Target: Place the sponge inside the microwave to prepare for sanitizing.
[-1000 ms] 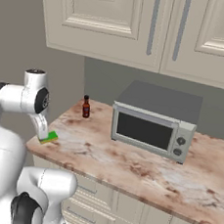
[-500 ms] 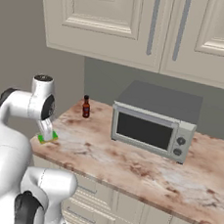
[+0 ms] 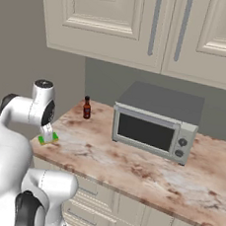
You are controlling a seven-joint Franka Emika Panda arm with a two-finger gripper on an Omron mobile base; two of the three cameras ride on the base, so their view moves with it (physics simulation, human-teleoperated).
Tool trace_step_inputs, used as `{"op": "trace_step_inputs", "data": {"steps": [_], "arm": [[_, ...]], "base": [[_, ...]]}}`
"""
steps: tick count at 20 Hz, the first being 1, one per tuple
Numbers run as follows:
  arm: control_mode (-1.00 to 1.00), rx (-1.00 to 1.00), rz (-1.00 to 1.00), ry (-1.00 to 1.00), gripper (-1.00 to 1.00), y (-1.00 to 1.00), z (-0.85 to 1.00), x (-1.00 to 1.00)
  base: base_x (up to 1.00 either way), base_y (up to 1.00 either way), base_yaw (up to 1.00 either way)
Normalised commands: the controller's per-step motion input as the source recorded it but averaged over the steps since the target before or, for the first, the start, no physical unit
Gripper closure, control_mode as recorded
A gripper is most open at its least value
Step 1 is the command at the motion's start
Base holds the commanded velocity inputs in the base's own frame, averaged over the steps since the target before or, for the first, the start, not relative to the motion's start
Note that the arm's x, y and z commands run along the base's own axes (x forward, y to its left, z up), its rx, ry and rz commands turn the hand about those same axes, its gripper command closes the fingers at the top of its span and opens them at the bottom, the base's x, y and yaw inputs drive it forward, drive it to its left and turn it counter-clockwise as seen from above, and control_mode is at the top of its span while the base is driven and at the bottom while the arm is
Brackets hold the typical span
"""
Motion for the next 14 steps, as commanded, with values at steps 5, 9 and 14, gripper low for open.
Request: {"op": "trace_step_inputs", "data": {"steps": [5,9,14], "arm": [[-1.0,0.0,0.0,0.0,-1.0,0.02,-0.05,0.53],[-1.0,0.0,0.0,0.0,-1.0,0.0,-0.28,0.39],[-1.0,0.0,0.0,0.0,-1.0,0.0,-0.29,0.28]], "base": [[0.0,0.0,0.0],[0.0,0.0,0.0],[0.0,0.0,0.0]]}}
